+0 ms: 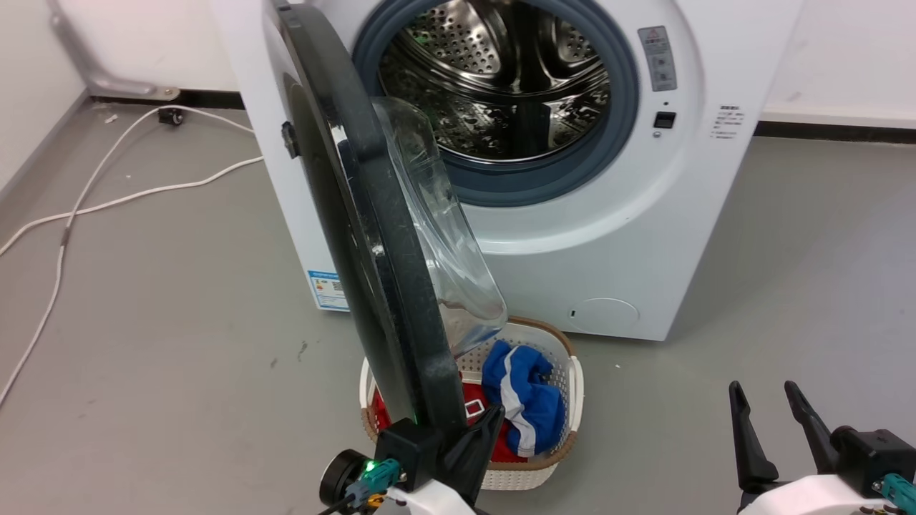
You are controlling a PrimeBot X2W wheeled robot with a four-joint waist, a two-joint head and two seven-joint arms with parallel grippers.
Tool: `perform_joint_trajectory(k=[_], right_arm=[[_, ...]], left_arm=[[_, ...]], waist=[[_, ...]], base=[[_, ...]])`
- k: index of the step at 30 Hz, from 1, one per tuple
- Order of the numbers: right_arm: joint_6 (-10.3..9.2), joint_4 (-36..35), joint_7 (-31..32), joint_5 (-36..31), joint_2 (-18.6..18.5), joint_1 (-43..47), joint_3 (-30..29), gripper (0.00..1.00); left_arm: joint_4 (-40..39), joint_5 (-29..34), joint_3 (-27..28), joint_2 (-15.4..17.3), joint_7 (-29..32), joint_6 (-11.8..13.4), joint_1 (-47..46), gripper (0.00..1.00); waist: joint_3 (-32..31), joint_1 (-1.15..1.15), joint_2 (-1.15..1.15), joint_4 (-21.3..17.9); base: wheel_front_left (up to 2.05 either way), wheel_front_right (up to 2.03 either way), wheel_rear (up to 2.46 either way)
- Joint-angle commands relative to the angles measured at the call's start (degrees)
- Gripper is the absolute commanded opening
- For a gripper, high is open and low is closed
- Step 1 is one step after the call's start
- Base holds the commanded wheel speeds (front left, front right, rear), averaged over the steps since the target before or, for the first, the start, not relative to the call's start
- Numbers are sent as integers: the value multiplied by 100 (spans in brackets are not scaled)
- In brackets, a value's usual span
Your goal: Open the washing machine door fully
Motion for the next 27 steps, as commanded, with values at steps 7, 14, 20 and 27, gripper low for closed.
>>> perform_joint_trajectory(k=[7,14,20,27], right_arm=[[-1,-6,-9,-36,16,-35,-80,100],[-1,-58,-9,-36,15,-30,-142,100],[-1,-69,23,-29,14,-124,-166,100],[-1,-181,59,-67,14,-219,-119,100]], left_arm=[[-582,-2,244,252,-82,382,365,0],[-1053,-51,563,477,-118,698,626,0],[-1184,-234,1151,721,-234,998,700,0],[-1001,-571,2001,1195,-338,1069,450,0]], waist=[[20,0,0,582],[78,0,0,1113],[156,0,0,1380],[398,0,0,1370]], base=[[0,0,0],[0,0,0],[0,0,0],[0,0,0]])
